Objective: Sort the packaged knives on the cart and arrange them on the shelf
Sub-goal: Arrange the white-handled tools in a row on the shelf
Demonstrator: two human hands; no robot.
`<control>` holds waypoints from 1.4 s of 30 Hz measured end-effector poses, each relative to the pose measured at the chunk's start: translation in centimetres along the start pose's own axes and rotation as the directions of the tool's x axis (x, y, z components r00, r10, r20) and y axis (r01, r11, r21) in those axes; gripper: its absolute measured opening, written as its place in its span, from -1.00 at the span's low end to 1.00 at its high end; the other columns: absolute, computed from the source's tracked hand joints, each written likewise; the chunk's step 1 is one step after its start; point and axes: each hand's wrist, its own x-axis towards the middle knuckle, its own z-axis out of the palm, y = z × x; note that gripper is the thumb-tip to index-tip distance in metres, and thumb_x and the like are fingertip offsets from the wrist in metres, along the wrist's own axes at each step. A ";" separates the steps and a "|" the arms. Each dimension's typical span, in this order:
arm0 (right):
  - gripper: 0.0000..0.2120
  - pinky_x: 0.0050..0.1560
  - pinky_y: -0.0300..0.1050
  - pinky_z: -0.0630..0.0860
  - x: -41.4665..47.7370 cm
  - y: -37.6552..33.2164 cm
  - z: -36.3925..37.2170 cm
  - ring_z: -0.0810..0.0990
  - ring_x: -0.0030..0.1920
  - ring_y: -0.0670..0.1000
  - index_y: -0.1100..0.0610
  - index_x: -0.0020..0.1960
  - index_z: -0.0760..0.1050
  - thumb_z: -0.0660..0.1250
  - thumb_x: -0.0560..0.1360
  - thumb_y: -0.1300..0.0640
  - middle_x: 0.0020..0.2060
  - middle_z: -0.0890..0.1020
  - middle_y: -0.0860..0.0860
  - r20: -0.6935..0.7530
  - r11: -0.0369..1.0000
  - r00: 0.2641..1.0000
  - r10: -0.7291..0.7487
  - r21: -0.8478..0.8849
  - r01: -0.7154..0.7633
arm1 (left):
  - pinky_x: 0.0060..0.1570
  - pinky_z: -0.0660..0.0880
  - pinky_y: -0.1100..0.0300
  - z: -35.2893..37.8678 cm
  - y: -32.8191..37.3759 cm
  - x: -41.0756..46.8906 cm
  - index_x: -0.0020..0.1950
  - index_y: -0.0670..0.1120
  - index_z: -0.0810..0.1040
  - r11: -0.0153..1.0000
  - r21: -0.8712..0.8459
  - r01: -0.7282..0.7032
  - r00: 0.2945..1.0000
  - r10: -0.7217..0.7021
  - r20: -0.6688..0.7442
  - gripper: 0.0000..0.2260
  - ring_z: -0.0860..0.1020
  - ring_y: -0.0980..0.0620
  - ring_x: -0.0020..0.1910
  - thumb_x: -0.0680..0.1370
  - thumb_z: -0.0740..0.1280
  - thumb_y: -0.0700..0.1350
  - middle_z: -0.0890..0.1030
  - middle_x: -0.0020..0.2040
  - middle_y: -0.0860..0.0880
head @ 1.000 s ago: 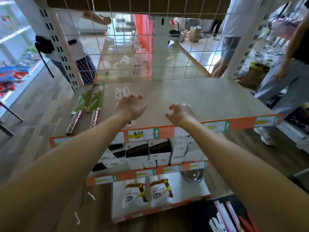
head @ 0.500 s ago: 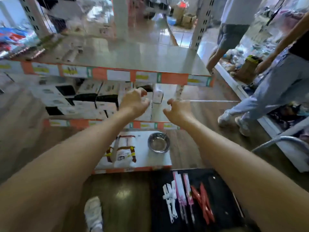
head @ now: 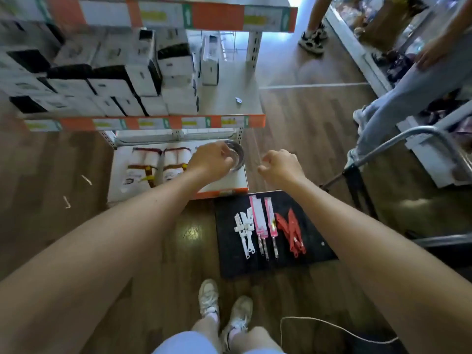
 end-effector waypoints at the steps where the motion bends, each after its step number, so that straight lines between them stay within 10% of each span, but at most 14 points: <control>1: -0.68 0.22 0.01 0.43 0.0 1.0 1.0 0.40 0.26 0.18 0.16 0.23 0.49 0.23 0.53 0.05 0.22 0.48 0.15 0.021 1.000 1.000 0.018 0.007 -0.018 | 0.13 0.51 0.05 1.3 -0.3 0.3 0.24 -0.13 0.53 1.000 0.004 -0.002 1.000 0.002 0.012 -0.71 0.55 -0.13 0.15 0.54 0.26 -0.11 0.57 0.21 -0.13; 21: -0.69 0.02 -0.09 0.45 4.3 22.5 28.2 0.54 0.16 0.11 0.13 0.26 0.49 0.22 0.56 0.07 0.18 0.58 0.08 0.376 0.960 0.894 0.244 0.035 -0.277 | 0.09 0.49 0.09 34.9 -14.0 3.1 0.24 -0.10 0.50 0.907 -0.008 0.420 0.883 -0.407 0.235 -0.75 0.54 -0.07 0.12 0.57 0.26 -0.10 0.58 0.16 -0.10; 28: -0.69 -0.04 -0.10 0.44 11.5 27.5 43.6 0.55 0.12 0.13 0.12 0.23 0.50 0.23 0.55 0.01 0.12 0.60 0.10 0.364 0.952 0.890 0.274 0.031 -0.305 | 0.00 0.35 0.22 48.6 -23.3 9.4 0.25 -0.10 0.49 0.855 -0.034 0.517 0.835 -0.495 0.241 -0.71 0.52 -0.08 0.18 0.56 0.25 -0.05 0.57 0.19 -0.08; 35: -0.58 -0.43 -0.18 0.25 17.7 30.4 53.8 0.47 -0.34 0.03 0.14 -0.30 0.37 0.23 0.52 -0.18 -0.38 0.46 -0.01 0.289 0.948 0.906 0.308 -0.018 -0.317 | -0.06 0.44 0.14 58.3 -29.2 14.2 0.25 -0.11 0.45 0.801 -0.053 0.596 0.788 -0.571 0.231 -0.59 0.54 -0.08 0.11 0.50 0.34 0.09 0.56 0.16 -0.08; 42: -0.65 -0.21 -0.10 0.40 19.7 31.5 56.5 0.59 -0.07 0.16 0.14 -0.20 0.45 0.28 0.46 -0.17 -0.17 0.60 0.10 0.146 0.978 0.967 0.209 -0.054 -0.203 | -0.07 0.44 0.09 61.1 -29.9 15.4 0.10 -0.12 0.50 0.860 0.000 0.511 0.853 -0.507 0.125 -0.69 0.55 -0.11 0.07 0.48 0.36 0.05 0.56 0.09 -0.07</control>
